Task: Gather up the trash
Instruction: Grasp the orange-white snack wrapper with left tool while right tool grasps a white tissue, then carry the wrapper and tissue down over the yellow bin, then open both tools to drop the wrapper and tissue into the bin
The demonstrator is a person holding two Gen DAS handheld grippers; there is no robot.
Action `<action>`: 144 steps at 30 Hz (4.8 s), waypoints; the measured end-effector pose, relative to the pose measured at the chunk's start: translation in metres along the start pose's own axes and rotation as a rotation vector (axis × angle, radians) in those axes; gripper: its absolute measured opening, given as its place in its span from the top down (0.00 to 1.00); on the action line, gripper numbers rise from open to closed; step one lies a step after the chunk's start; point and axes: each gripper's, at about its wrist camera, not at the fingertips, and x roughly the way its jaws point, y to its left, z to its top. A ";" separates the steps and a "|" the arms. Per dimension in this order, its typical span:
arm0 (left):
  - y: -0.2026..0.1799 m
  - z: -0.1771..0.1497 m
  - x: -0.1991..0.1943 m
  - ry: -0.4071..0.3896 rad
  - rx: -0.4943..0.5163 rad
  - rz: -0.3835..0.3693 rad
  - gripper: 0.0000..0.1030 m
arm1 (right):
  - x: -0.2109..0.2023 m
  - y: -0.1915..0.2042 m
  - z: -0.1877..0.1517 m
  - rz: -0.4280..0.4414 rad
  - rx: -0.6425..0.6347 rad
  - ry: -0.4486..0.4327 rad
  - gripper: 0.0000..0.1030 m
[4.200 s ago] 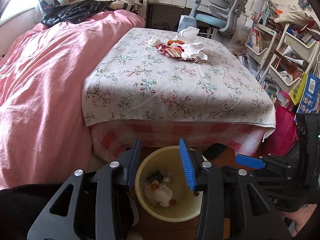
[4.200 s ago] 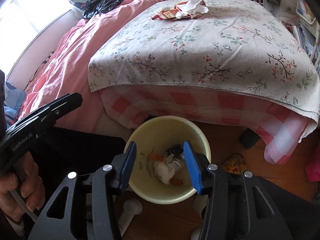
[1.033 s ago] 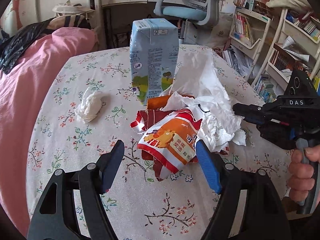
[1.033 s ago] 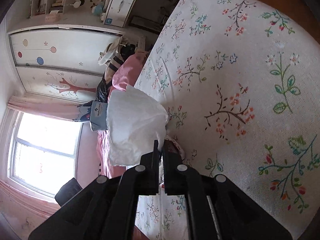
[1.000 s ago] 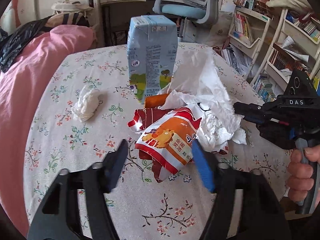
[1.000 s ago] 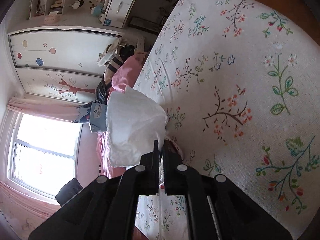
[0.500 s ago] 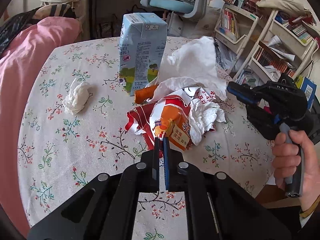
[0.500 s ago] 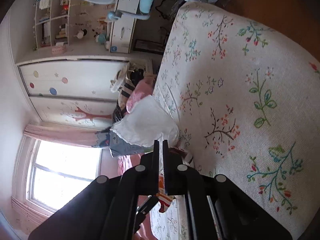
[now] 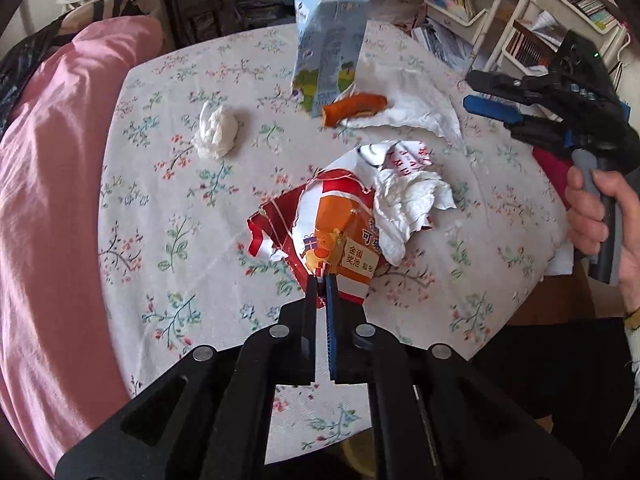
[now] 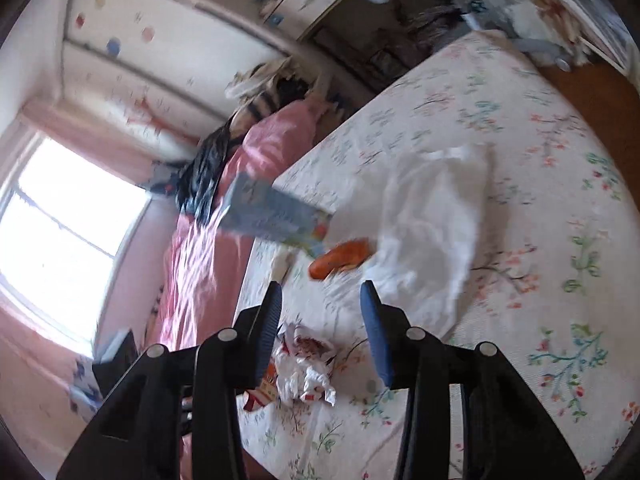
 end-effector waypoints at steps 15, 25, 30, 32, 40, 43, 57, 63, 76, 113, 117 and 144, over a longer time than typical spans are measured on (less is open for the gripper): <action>0.006 -0.005 0.014 0.040 -0.024 -0.014 0.96 | 0.089 0.071 -0.044 -0.152 -0.419 0.240 0.60; 0.013 -0.005 0.019 0.049 -0.060 -0.018 0.96 | 0.108 0.081 -0.066 -0.198 -0.549 0.285 0.59; 0.012 -0.005 0.023 0.055 -0.060 -0.016 0.96 | 0.115 0.079 -0.073 -0.267 -0.605 0.273 0.65; 0.012 -0.006 0.023 0.055 -0.060 -0.014 0.96 | 0.115 0.079 -0.072 -0.285 -0.616 0.266 0.80; 0.018 -0.007 0.017 0.053 -0.066 0.005 0.96 | 0.066 0.073 -0.040 -0.095 -0.453 0.227 0.95; 0.022 -0.008 0.004 0.032 -0.051 0.023 0.85 | 0.048 0.064 -0.037 -0.129 -0.456 0.217 0.95; -0.008 0.038 0.034 -0.093 0.038 0.059 0.37 | 0.063 0.033 -0.044 -0.281 -0.489 0.287 0.70; -0.008 0.050 0.042 -0.126 0.050 0.088 0.28 | 0.063 0.037 -0.043 -0.306 -0.545 0.260 0.45; -0.027 0.039 0.050 -0.061 0.075 -0.024 0.74 | 0.062 0.024 -0.035 -0.363 -0.521 0.234 0.76; -0.056 -0.106 -0.068 -0.224 -0.134 0.149 0.84 | 0.015 0.094 -0.149 -0.085 -0.444 0.304 0.88; -0.062 -0.121 -0.073 -0.225 -0.142 0.153 0.84 | 0.025 0.099 -0.181 -0.088 -0.464 0.389 0.88; -0.122 -0.190 -0.033 -0.038 -0.120 0.145 0.84 | -0.015 0.079 -0.217 -0.338 -0.405 0.151 0.35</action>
